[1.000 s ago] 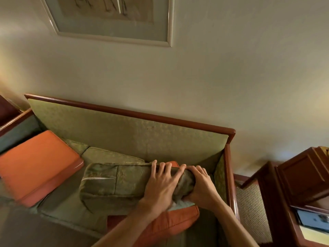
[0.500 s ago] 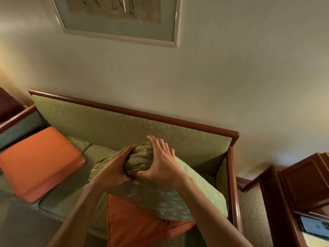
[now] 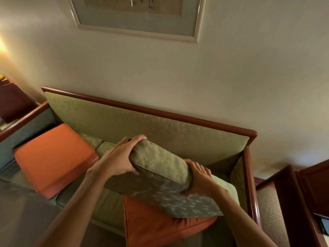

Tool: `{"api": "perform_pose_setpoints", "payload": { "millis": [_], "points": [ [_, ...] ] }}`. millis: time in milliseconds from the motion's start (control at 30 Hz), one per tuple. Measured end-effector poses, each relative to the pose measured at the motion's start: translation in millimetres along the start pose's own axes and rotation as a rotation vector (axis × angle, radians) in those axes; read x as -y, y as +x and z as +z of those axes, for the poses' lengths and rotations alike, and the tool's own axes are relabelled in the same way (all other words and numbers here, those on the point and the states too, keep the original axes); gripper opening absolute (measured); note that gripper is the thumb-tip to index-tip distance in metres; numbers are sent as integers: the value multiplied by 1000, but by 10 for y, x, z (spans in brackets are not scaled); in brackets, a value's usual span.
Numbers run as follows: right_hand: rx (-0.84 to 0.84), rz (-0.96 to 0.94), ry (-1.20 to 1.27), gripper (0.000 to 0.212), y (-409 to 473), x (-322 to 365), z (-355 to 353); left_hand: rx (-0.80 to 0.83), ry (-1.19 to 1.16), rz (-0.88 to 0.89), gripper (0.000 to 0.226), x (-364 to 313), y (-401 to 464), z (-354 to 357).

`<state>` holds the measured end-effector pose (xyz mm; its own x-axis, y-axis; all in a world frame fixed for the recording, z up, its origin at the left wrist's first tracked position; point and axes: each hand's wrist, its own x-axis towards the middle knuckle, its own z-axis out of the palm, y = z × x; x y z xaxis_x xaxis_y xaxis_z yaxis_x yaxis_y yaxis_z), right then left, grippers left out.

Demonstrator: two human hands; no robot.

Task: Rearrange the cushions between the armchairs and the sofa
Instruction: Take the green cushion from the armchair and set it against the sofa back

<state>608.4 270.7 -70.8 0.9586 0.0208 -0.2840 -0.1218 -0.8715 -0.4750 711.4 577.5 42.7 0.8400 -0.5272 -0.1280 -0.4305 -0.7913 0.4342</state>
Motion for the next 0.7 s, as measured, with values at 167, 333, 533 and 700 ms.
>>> {"api": "perform_pose_setpoints", "payload": {
  "millis": [167,333,533,700],
  "points": [
    [40,168,-85,133,-176,-489,324,1,420,-57,101,454,131,139],
    [-10,158,-42,118,1,-91,511,205,575,-304,118,793,212,621],
    [32,75,-122,119,408,322,485,162,511,-347,116,1173,167,823],
    [-7,15,-161,106,470,401,511,147,468,-343,119,1350,117,876]
  ]
}}
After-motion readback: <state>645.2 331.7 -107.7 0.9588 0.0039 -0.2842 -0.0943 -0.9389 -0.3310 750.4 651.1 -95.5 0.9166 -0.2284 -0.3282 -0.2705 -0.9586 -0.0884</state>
